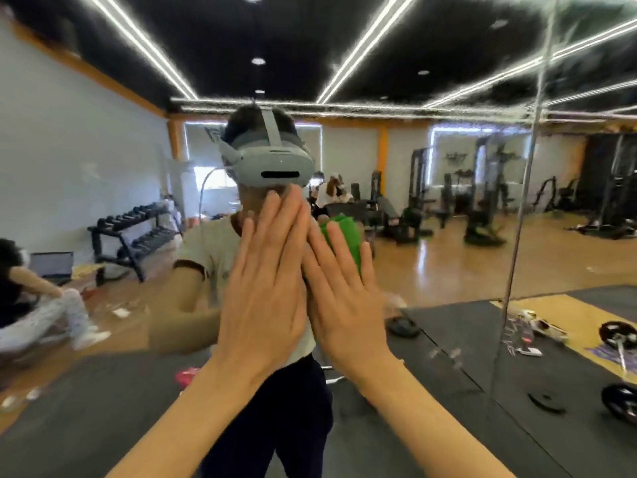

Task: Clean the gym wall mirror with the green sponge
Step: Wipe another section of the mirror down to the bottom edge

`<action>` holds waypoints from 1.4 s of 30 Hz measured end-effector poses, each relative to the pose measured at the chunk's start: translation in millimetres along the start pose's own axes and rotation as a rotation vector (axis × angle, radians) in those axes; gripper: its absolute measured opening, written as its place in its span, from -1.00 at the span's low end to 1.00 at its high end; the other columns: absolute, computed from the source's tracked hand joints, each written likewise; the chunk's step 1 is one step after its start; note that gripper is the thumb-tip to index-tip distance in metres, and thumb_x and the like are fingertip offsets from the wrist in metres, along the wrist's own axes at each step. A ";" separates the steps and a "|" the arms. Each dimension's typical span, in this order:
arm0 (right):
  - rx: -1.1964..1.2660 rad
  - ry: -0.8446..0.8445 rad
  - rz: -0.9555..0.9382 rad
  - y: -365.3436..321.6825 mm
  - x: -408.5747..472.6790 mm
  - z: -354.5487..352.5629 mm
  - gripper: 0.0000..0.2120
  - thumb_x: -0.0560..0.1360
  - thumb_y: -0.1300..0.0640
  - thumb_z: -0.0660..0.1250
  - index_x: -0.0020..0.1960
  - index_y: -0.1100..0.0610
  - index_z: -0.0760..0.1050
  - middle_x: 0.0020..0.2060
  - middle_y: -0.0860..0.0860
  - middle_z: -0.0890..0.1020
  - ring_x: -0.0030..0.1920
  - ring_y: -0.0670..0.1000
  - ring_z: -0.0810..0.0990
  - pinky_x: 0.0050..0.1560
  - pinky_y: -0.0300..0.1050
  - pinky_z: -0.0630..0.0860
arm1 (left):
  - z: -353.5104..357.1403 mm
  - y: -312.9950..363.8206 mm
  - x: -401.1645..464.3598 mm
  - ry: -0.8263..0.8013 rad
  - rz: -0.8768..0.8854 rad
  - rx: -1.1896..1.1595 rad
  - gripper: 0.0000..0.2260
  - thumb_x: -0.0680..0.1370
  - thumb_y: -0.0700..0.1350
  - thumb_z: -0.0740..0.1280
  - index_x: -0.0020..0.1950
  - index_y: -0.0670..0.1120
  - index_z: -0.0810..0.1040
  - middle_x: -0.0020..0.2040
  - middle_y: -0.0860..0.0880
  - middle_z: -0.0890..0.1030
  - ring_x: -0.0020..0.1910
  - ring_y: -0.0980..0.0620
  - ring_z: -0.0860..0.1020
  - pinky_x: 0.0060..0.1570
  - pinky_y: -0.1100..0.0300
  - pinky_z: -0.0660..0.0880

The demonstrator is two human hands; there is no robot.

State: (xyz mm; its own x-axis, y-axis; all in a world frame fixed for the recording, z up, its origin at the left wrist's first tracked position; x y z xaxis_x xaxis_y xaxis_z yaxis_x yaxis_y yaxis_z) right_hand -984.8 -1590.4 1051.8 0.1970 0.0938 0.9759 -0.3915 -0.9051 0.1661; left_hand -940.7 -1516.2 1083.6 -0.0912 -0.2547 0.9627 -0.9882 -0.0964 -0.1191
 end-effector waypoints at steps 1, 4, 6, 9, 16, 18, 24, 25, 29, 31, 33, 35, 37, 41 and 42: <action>-0.026 -0.031 -0.090 4.7 -1.2 -0.8 -0.52 0.68 0.11 0.09 0.57 0.15 0.12 0.57 0.01 0.16 0.62 -0.02 -0.11 0.60 0.04 -0.19 | 4.2 2.3 4.6 0.015 -0.025 -0.036 -0.49 0.64 -0.22 0.08 0.61 -0.27 0.16 0.64 -0.18 0.15 0.63 -0.12 0.07 0.61 0.02 -0.09; -0.050 0.007 0.095 82.4 -15.6 -25.8 -0.51 0.69 0.09 0.02 0.59 0.16 0.08 0.59 -0.01 0.11 0.62 -0.04 -0.13 0.60 0.02 -0.22 | 12.5 -4.7 7.2 0.039 -0.063 0.016 -0.46 0.63 -0.26 0.13 0.62 -0.27 0.13 0.65 -0.17 0.10 0.64 -0.10 0.04 0.61 0.06 -0.11; 0.044 0.154 0.467 141.9 -34.8 -49.6 -0.48 0.69 0.07 0.00 0.62 0.16 0.06 0.61 0.02 0.08 0.62 -0.06 -0.13 0.60 0.03 -0.25 | 18.9 -3.7 3.3 0.032 -0.013 0.159 -0.43 0.61 -0.27 0.19 0.61 -0.29 0.13 0.64 -0.17 0.09 0.63 -0.14 0.06 0.61 0.06 -0.11; 0.174 0.338 0.827 141.6 -34.7 -46.3 -0.45 0.69 0.01 -0.03 0.63 0.18 0.07 0.63 0.02 0.06 0.62 -0.06 -0.13 0.59 0.08 -0.28 | 24.5 -3.4 0.6 0.032 0.006 0.238 -0.41 0.60 -0.25 0.22 0.62 -0.27 0.12 0.64 -0.13 0.07 0.63 -0.14 0.07 0.61 0.04 -0.09; -0.045 0.001 0.072 78.5 17.3 -32.9 -0.49 0.63 0.15 0.16 0.55 0.18 0.15 0.54 0.14 0.30 0.58 -0.05 0.04 0.58 -0.07 -0.23 | 23.8 -2.6 0.6 0.038 0.006 0.269 -0.44 0.62 -0.23 0.16 0.61 -0.27 0.11 0.62 -0.16 0.13 0.63 -0.08 0.04 0.61 0.07 -0.10; 0.009 0.098 0.360 144.1 4.5 -58.1 -0.45 0.59 0.23 0.19 0.55 0.21 0.16 0.54 0.18 0.29 0.54 -0.10 0.07 0.57 -0.16 -0.23 | 24.4 -2.1 0.8 0.032 0.000 0.270 -0.46 0.63 -0.21 0.13 0.61 -0.28 0.13 0.62 -0.17 0.14 0.63 -0.10 0.05 0.61 0.06 -0.10; 0.002 0.177 0.512 108.7 20.9 -43.1 -0.42 0.60 0.18 0.09 0.60 0.12 0.04 0.61 0.04 0.07 0.60 0.05 -0.06 0.59 0.17 -0.19 | 24.2 -1.8 0.0 0.031 -0.012 0.265 -0.46 0.63 -0.19 0.11 0.60 -0.28 0.14 0.62 -0.18 0.14 0.63 -0.05 0.00 0.61 0.05 -0.08; 0.002 0.120 0.334 69.7 35.7 -30.8 -0.42 0.58 0.22 0.11 0.58 0.15 0.09 0.60 0.08 0.14 0.59 0.07 -0.01 0.59 0.11 -0.19 | 23.9 -2.2 0.2 0.036 -0.012 0.259 -0.47 0.63 -0.19 0.11 0.60 -0.30 0.16 0.61 -0.20 0.16 0.63 -0.03 -0.01 0.61 0.05 -0.08; 0.020 -0.030 -0.074 42.1 45.9 -20.9 -0.44 0.63 0.22 0.22 0.59 0.19 0.15 0.58 0.14 0.22 0.60 0.06 0.01 0.61 0.10 -0.17 | 21.9 -1.8 0.7 0.031 -0.014 0.231 -0.48 0.64 -0.18 0.10 0.59 -0.31 0.16 0.60 -0.23 0.18 0.63 -0.04 0.01 0.61 0.04 -0.07; -0.027 -0.043 0.128 105.8 38.0 -37.2 -0.41 0.60 0.27 0.25 0.59 0.14 0.17 0.60 0.11 0.19 0.61 0.09 0.02 0.61 0.17 -0.12 | 20.6 -0.5 1.1 0.021 -0.018 0.224 -0.48 0.65 -0.16 0.10 0.60 -0.30 0.17 0.61 -0.22 0.17 0.63 -0.09 0.04 0.61 0.03 -0.07; -0.031 0.019 0.378 168.3 24.3 -62.9 -0.43 0.63 0.21 0.16 0.61 0.12 0.09 0.61 0.11 0.13 0.61 0.11 -0.02 0.60 0.18 -0.17 | 19.3 1.5 0.8 0.021 -0.039 0.197 -0.48 0.65 -0.15 0.09 0.60 -0.30 0.18 0.61 -0.22 0.17 0.62 -0.11 0.06 0.61 0.03 -0.09; 0.016 0.149 0.522 189.8 22.6 -76.2 -0.46 0.69 0.12 0.04 0.63 0.18 0.02 0.62 0.14 0.09 0.62 0.13 -0.04 0.59 0.19 -0.21 | 21.4 9.7 1.9 0.034 -0.053 0.166 -0.49 0.65 -0.19 0.11 0.60 -0.30 0.17 0.62 -0.23 0.16 0.63 -0.10 0.03 0.61 0.04 -0.12; 0.028 0.213 0.551 170.7 29.2 -66.9 -0.47 0.70 0.07 -0.01 0.62 0.21 0.05 0.62 0.15 0.10 0.62 0.13 -0.05 0.59 0.15 -0.26 | 33.5 25.8 3.3 0.028 -0.055 0.128 -0.47 0.63 -0.29 0.16 0.60 -0.29 0.14 0.62 -0.22 0.15 0.63 -0.11 0.03 0.61 0.05 -0.12; -0.033 0.000 0.098 83.5 -29.5 -24.0 -0.43 0.66 0.09 0.06 0.63 0.13 -0.02 0.61 0.04 0.02 0.62 0.03 -0.14 0.59 0.06 -0.28 | 62.8 56.1 2.1 0.003 -0.073 -0.052 -0.47 0.64 -0.29 0.05 0.62 -0.25 0.05 0.64 -0.17 0.09 0.63 -0.14 0.06 0.61 -0.03 -0.04; -0.056 -0.063 0.039 79.7 -66.0 -17.8 -0.40 0.67 0.09 0.08 0.64 0.10 -0.07 0.63 0.01 -0.03 0.62 0.03 -0.13 0.60 0.08 -0.24 | 68.2 59.8 -0.6 -0.006 -0.078 -0.073 -0.46 0.63 -0.28 0.05 0.62 -0.22 0.03 0.64 -0.14 0.07 0.64 -0.12 0.04 0.61 -0.02 -0.05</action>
State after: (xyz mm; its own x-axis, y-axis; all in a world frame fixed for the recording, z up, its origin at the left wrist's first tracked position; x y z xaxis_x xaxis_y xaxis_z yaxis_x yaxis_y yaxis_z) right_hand -1045.0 -1661.4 1003.2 0.2358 0.0314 0.9713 -0.4496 -0.8825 0.1377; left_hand -991.3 -1587.5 1059.4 -0.0134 -0.2551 0.9668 -0.9986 -0.0460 -0.0260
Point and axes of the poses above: each hand's wrist, its own x-axis towards the middle knuckle, its own z-axis out of the palm, y = z × x, the point moved 9 cm from there along x, towards the middle knuckle
